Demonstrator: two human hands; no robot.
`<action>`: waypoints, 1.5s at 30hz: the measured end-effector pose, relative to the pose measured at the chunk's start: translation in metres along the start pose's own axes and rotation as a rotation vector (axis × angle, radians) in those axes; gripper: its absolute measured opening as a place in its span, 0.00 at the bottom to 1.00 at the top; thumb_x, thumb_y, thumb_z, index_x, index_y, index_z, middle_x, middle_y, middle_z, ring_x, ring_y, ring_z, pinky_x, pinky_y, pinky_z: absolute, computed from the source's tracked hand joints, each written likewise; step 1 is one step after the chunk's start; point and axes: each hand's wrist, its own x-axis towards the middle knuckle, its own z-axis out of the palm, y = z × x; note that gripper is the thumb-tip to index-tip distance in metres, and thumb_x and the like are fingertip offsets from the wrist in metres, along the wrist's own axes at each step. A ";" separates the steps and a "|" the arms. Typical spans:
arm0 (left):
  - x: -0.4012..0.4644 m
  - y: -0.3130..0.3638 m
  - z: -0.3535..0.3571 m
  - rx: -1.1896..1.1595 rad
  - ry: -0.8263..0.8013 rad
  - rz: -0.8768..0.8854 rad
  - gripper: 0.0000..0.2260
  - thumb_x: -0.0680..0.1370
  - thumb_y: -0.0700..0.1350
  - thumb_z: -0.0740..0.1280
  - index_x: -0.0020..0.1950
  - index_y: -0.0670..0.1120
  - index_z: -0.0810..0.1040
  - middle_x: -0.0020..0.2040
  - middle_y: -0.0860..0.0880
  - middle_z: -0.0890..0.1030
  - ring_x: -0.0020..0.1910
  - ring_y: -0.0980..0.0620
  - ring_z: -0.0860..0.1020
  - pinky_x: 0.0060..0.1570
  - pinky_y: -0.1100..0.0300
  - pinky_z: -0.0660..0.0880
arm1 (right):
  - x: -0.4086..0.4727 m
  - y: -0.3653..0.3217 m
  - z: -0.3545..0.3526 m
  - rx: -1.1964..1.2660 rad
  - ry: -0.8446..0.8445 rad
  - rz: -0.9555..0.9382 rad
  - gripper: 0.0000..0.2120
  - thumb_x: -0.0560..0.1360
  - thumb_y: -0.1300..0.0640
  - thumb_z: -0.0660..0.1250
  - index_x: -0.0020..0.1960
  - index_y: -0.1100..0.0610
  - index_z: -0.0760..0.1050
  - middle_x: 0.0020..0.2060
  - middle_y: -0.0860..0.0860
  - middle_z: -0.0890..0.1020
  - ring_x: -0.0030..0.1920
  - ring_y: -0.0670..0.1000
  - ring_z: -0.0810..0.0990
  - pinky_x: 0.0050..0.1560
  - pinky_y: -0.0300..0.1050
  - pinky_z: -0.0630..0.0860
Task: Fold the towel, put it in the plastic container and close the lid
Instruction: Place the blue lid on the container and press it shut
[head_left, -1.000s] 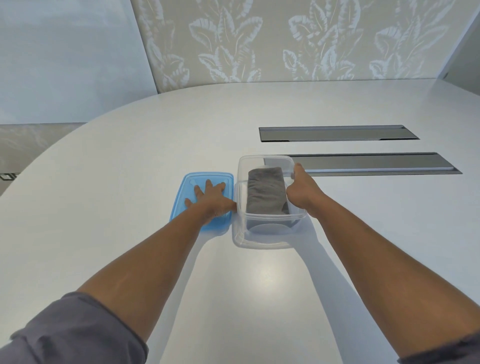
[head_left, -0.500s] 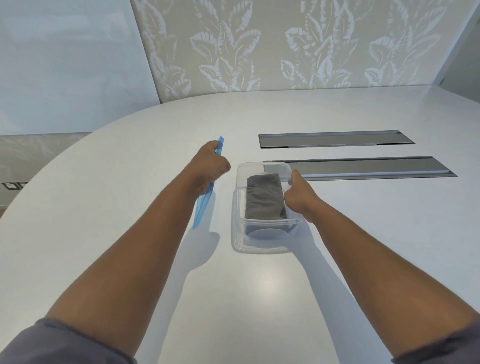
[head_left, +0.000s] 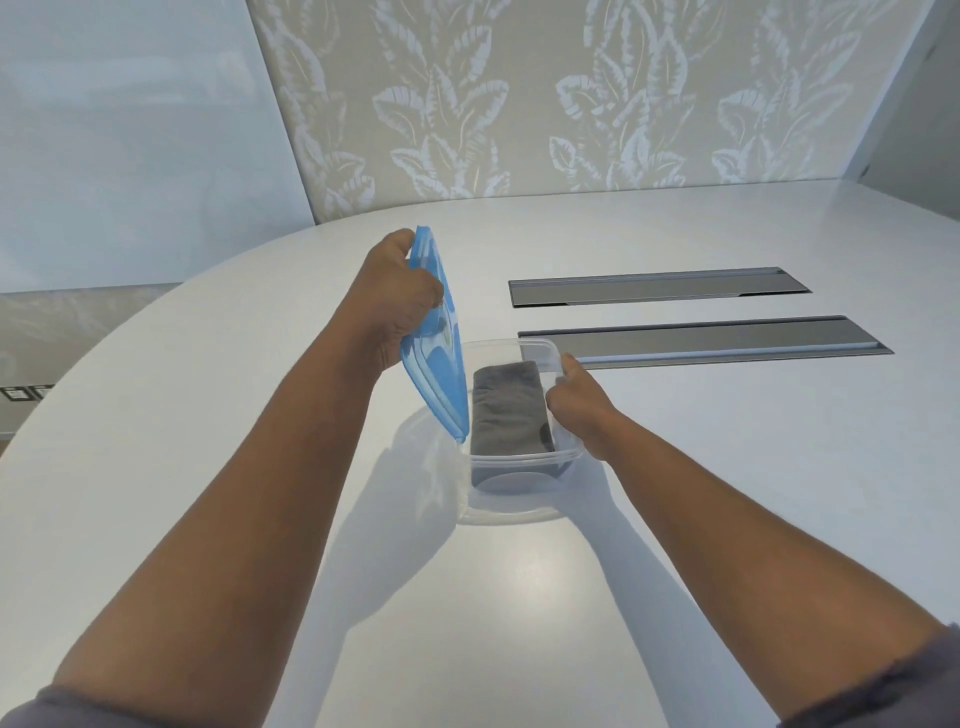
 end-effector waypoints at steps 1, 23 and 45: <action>-0.001 0.002 0.000 -0.012 -0.012 0.003 0.35 0.74 0.30 0.65 0.80 0.49 0.65 0.67 0.43 0.75 0.57 0.37 0.80 0.53 0.38 0.82 | -0.002 -0.001 0.001 0.017 -0.009 0.005 0.45 0.68 0.54 0.64 0.83 0.48 0.55 0.78 0.49 0.68 0.75 0.58 0.69 0.72 0.53 0.69; -0.008 -0.097 0.055 -0.080 0.023 -0.057 0.10 0.84 0.44 0.57 0.52 0.47 0.78 0.50 0.43 0.84 0.44 0.46 0.80 0.49 0.49 0.79 | 0.002 -0.003 -0.008 0.316 0.035 -0.077 0.13 0.86 0.55 0.57 0.67 0.47 0.75 0.53 0.49 0.84 0.45 0.51 0.84 0.37 0.45 0.83; 0.001 -0.137 0.056 0.165 -0.030 -0.039 0.14 0.86 0.45 0.55 0.70 0.45 0.71 0.61 0.46 0.80 0.53 0.48 0.79 0.40 0.60 0.74 | 0.011 0.006 0.007 -0.141 0.005 -0.068 0.28 0.87 0.49 0.49 0.85 0.48 0.45 0.83 0.50 0.58 0.80 0.57 0.63 0.77 0.57 0.66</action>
